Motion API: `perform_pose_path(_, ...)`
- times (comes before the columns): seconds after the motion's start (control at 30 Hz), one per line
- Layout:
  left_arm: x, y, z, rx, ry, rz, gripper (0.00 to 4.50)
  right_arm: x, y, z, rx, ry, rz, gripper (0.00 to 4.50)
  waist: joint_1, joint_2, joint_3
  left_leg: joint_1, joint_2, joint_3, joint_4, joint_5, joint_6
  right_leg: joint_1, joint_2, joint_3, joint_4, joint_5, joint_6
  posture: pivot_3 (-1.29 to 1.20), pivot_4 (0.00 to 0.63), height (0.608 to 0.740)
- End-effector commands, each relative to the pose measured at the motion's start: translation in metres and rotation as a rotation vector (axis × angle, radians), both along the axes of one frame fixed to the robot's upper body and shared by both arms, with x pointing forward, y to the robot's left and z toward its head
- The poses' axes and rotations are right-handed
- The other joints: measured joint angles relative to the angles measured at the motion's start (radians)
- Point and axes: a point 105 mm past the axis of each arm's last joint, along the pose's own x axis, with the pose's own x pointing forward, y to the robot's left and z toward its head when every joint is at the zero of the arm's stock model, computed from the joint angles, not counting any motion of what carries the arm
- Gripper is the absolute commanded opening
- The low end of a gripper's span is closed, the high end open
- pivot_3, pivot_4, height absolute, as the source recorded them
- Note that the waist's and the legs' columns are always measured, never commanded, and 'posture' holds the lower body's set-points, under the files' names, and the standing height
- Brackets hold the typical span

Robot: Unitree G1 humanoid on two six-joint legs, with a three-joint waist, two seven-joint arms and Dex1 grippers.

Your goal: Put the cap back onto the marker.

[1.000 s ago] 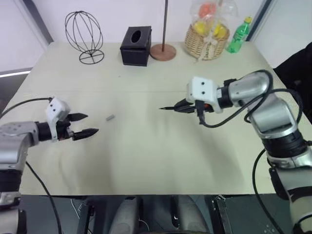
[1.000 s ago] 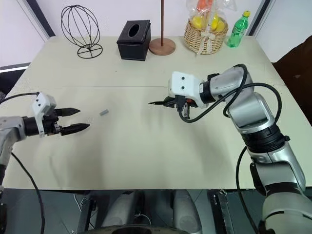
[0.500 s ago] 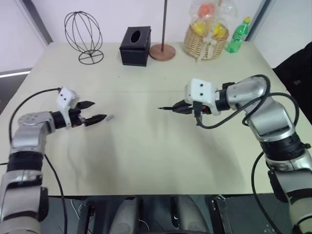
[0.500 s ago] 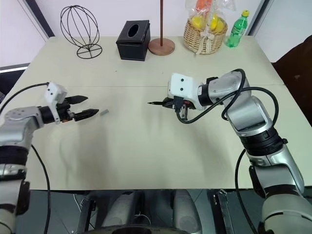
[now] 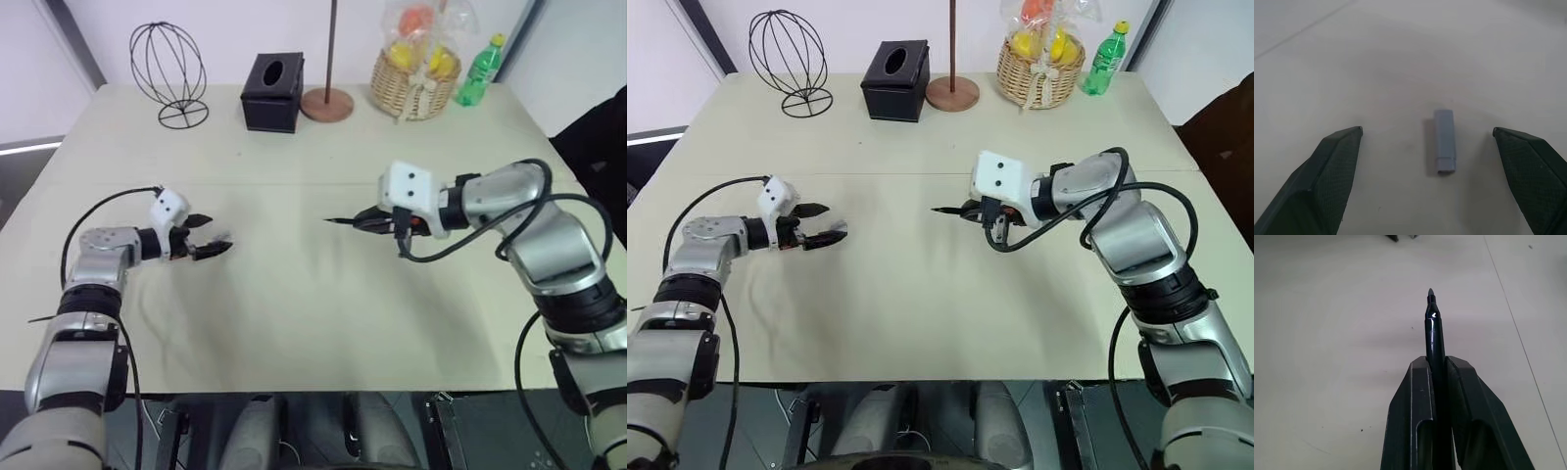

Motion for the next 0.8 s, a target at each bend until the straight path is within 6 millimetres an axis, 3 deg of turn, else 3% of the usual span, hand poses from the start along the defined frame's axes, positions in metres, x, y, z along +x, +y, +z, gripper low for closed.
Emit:
perform_pose_path(0.03,0.003,-0.002,-0.002,0.024,-0.008,-0.007,4.5,-0.004,0.0,0.015,0.018,-0.064,0.006,0.02,0.001,0.0,0.0,0.0,0.0,0.0,0.0,0.0,0.0,0.0,0.0,0.0,0.0,0.0,0.0,0.0,0.15,0.74)
perform_pose_path(0.67,0.001,-0.012,-0.009,-0.065,0.05,-0.017,4.5,-0.001,0.003,0.015,0.027,-0.069,0.011,0.02,0.004,0.0,0.0,0.0,-0.001,-0.001,0.001,0.0,0.0,0.001,0.0,0.0,0.0,0.0,0.0,0.0,0.15,0.74)
perform_pose_path(0.77,0.0,-0.013,-0.012,-0.041,0.045,-0.029,3.63,0.0,0.003,0.016,0.029,-0.072,0.008,0.0,0.004,0.0,0.0,0.0,-0.001,-0.001,0.001,0.0,0.0,0.001,0.0,0.0,0.0,0.0,0.0,0.0,0.15,0.74)
perform_pose_path(0.8,-0.001,-0.013,-0.012,-0.041,0.046,-0.029,3.1,0.0,0.002,0.016,0.029,-0.072,0.007,0.0,0.003,0.0,0.0,0.0,-0.001,-0.001,0.001,0.0,0.0,0.001,0.0,0.0,0.0,0.0,0.0,0.0,0.15,0.74)
